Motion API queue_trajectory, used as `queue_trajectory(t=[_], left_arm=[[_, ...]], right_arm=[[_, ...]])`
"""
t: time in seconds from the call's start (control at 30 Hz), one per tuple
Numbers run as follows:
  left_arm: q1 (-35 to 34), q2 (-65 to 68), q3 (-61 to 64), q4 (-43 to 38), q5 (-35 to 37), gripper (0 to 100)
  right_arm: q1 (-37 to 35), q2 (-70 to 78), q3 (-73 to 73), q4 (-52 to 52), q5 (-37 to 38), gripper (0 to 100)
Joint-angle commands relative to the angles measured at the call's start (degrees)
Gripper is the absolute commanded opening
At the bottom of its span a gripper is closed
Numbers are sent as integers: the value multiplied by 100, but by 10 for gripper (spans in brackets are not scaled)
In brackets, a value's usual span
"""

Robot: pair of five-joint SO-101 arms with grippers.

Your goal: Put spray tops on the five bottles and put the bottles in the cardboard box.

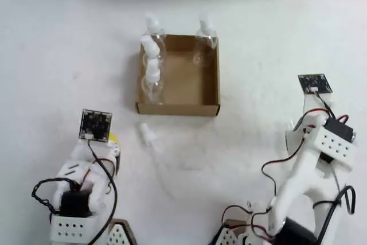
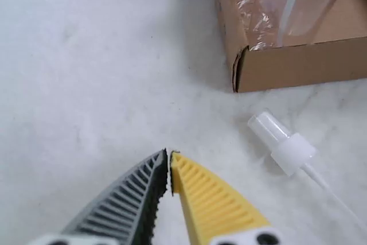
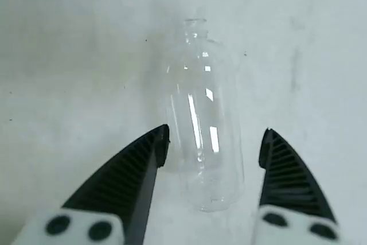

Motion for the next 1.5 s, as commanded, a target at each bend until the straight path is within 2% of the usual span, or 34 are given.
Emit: queue_trajectory(t=[0.0,0.43,0.83,0.97,1.23,1.47], left_arm=[[-48,-48,0,9,-53,24],[-48,-48,0,9,-53,24],[-48,-48,0,0,-53,24],[-48,-48,0,0,-53,24],[-48,-48,0,-9,-53,26],[-40,-48,0,-9,-53,26]], right_arm=[[-92,251,-35,-444,0,222],[-637,875,-440,-505,-404,223],[-629,2193,-1407,-66,-334,232],[-620,2615,-1626,48,229,293],[-593,2738,-1635,101,1046,274],[-382,2782,-1618,119,2541,272]])
